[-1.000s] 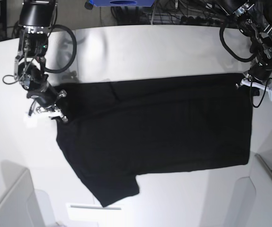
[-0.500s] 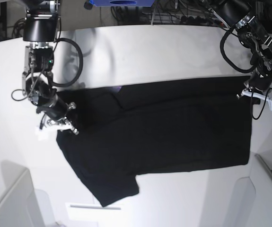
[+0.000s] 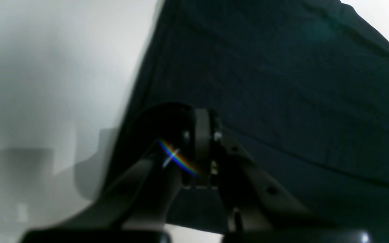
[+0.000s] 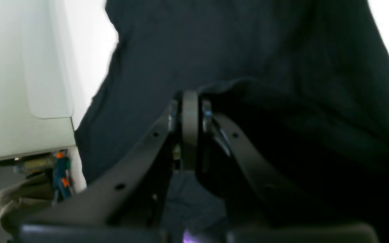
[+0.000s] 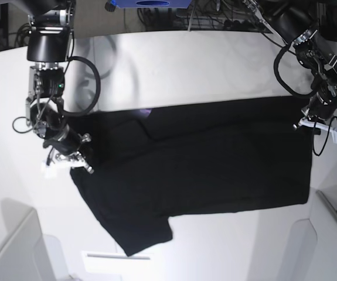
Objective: Fold the T-shirt properly
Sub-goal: 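Lift the shoulder edge with both grippers and fold it over the body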
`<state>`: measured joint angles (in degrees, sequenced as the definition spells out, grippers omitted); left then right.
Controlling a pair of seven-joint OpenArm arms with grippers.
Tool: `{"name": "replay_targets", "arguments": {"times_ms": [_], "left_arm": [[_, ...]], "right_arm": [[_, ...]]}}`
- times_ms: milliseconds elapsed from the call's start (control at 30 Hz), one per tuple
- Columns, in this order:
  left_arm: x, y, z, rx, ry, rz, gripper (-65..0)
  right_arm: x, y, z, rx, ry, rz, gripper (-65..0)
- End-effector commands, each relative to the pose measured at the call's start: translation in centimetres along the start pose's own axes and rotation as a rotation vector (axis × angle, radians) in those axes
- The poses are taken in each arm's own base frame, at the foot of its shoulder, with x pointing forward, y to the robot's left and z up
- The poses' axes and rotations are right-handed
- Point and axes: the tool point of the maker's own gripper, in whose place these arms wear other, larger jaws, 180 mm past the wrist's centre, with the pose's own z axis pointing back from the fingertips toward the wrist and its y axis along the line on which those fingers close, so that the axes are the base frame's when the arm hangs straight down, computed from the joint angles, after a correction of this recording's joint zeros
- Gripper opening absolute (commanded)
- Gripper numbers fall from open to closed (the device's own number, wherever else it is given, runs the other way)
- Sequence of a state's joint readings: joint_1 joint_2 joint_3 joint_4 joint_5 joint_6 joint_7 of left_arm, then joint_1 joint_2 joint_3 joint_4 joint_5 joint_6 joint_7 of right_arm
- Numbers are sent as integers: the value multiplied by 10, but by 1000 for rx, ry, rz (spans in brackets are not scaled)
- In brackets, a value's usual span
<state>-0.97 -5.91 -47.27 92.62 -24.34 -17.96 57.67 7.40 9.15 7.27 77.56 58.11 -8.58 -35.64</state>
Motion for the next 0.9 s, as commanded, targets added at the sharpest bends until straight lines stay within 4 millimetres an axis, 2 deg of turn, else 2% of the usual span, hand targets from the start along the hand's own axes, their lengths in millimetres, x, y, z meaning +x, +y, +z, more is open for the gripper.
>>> {"name": "replay_targets", "arguments": {"times_ms": [0,67,133,267,500,867], "left_arm": [[21,-2,4,-7,-63,-9,-650],[26,-4,3,-12,-73,-8,-650],[28,-5,2,-15,-77,-6,-650],[29,-6,2,-17,-81,-5,-650],[20,-3,-3,-15,-51,14,-650],[22,0,-4,-10,-50,6,-650]], "right_arm": [[18,13,1,35,-41,15,-650],[18,9,0,16,-41,30,-650],[23,11,-1,5,-54,59,-650],[20,15,-4,10,-51,52,-650],[22,19,-6,18,-53,52,-650],[20,18,-6,15,-48,46,-650]]}}
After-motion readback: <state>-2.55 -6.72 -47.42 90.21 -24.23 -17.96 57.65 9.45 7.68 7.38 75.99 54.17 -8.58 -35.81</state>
